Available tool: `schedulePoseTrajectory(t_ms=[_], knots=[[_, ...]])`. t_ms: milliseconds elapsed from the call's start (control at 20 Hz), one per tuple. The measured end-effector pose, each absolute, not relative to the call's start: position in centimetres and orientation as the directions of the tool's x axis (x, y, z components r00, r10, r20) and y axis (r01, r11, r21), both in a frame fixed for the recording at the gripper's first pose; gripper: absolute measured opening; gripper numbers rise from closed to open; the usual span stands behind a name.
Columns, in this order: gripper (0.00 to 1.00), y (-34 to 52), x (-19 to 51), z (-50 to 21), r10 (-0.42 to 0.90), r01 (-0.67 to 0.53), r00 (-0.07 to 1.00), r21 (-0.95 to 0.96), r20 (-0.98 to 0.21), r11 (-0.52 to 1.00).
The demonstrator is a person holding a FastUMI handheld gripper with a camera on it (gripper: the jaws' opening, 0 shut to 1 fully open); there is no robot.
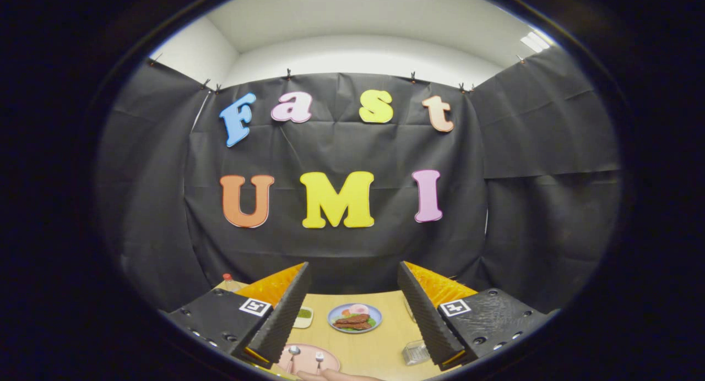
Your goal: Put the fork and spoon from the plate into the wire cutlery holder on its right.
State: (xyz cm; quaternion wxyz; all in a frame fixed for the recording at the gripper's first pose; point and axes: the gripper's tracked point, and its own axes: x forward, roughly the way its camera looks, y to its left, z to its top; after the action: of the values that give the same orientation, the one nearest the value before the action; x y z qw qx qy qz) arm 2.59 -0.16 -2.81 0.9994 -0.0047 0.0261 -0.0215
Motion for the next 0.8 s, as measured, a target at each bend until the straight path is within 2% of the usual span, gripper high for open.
schedulePoseTrajectory(t_ms=[350, 600, 800], knots=[[0.95, 1.5, 5.4, -13.1, -0.014, -0.005, 0.981, -0.101, -0.192, 0.995], [0.95, 3.8, 6.2, -24.3, 0.040, -0.090, 0.919, -0.110, -0.393, 0.990], [0.96, 4.4, 6.1, -32.3, 0.012, -0.105, 0.847, -0.145, -0.532, 0.984]])
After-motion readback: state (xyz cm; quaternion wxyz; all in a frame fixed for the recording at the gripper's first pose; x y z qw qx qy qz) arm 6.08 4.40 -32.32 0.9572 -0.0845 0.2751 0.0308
